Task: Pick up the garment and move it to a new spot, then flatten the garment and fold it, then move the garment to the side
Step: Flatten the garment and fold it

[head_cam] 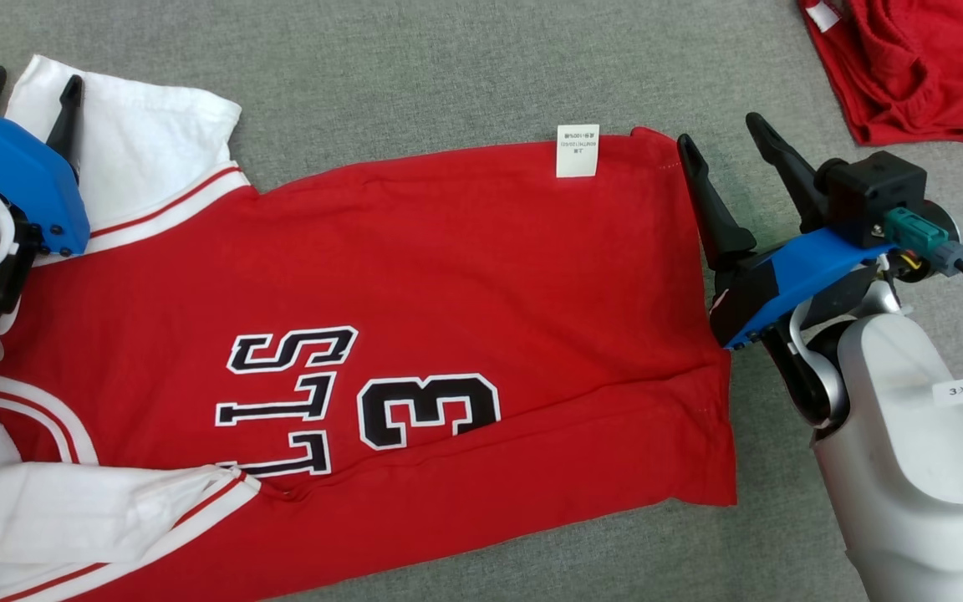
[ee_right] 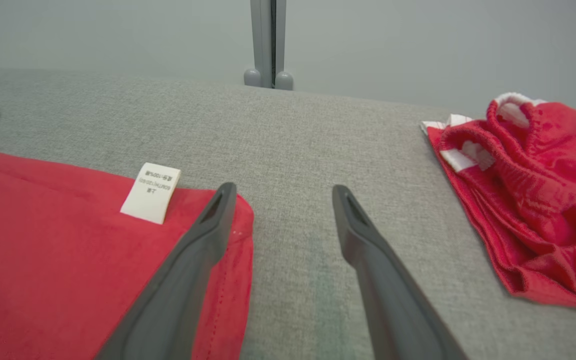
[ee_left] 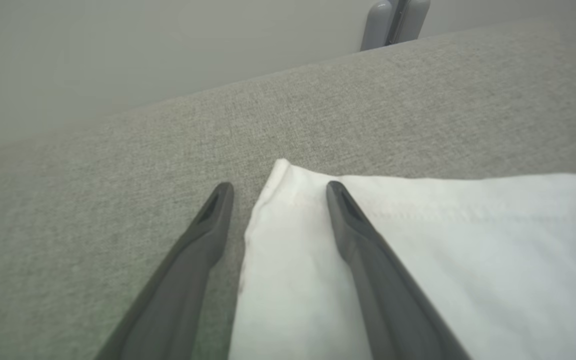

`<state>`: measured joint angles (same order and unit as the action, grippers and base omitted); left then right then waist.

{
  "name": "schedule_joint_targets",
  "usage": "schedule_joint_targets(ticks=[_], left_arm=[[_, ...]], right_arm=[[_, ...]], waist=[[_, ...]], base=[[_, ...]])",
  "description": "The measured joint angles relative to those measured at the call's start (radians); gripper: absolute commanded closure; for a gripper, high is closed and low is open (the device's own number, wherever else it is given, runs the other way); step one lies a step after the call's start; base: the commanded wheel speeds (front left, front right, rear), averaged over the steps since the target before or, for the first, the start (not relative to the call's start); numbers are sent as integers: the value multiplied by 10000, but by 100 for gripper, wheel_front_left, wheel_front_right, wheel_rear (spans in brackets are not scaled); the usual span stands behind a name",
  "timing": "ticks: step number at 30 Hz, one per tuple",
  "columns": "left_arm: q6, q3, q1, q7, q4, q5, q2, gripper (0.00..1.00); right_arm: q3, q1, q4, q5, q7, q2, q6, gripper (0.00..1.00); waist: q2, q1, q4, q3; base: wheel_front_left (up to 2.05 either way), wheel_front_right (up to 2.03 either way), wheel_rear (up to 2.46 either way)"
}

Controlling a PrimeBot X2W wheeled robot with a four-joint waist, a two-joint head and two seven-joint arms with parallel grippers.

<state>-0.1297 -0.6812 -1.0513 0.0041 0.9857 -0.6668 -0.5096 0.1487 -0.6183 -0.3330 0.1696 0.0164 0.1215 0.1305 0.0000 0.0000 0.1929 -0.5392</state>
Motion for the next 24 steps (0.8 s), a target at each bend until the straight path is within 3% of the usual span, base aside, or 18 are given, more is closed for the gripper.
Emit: schedule_joint_targets(ticks=[8,9,10,11,24], left_arm=[[0,-276,-171,134,261,-830,134,0],[0,-360,-178,136,251,-834,123,42],[0,-439,-183,157,247,-886,121,62],[0,-500,-183,215,224,-1007,119,100],[0,-1434,-377,-623,-52,-1350,228,100]], right_arm=[[217,-120,-196,94,10,-10,0,0],[244,-156,-217,96,4,0,0,0],[278,-185,-245,109,2,10,0,0],[305,-202,-268,113,6,23,0,0],[571,-259,-828,738,525,305,0,0]], waist=[[0,-1,58,-36],[0,-1,64,-28],[0,-1,75,-11],[0,-1,84,0],[0,0,-338,149]], base=[[0,0,0],[0,0,0],[0,0,0],[0,0,0],[0,0,0]])
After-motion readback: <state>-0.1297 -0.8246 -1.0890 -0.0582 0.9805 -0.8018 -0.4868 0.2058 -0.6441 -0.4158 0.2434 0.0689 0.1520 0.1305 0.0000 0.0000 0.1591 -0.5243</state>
